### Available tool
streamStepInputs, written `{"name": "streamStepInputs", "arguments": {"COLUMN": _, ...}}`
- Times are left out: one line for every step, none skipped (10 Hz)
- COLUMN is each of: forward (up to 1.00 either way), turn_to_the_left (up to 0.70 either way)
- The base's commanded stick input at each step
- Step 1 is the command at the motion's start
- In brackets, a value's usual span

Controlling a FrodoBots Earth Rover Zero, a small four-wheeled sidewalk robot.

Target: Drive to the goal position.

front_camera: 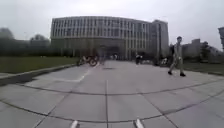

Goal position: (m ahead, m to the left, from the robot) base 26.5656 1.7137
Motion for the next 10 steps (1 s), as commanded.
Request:
{"name": "streamStepInputs", "arguments": {"forward": 0.85, "turn_to_the_left": -0.02}}
{"name": "streamStepInputs", "arguments": {"forward": 0.85, "turn_to_the_left": -0.02}}
{"name": "streamStepInputs", "arguments": {"forward": 0.85, "turn_to_the_left": -0.02}}
{"name": "streamStepInputs", "arguments": {"forward": 0.85, "turn_to_the_left": -0.02}}
{"name": "streamStepInputs", "arguments": {"forward": 0.85, "turn_to_the_left": -0.02}}
{"name": "streamStepInputs", "arguments": {"forward": 0.85, "turn_to_the_left": -0.02}}
{"name": "streamStepInputs", "arguments": {"forward": 0.85, "turn_to_the_left": -0.02}}
{"name": "streamStepInputs", "arguments": {"forward": 0.85, "turn_to_the_left": -0.02}}
{"name": "streamStepInputs", "arguments": {"forward": 0.85, "turn_to_the_left": -0.02}}
{"name": "streamStepInputs", "arguments": {"forward": 0.85, "turn_to_the_left": -0.02}}
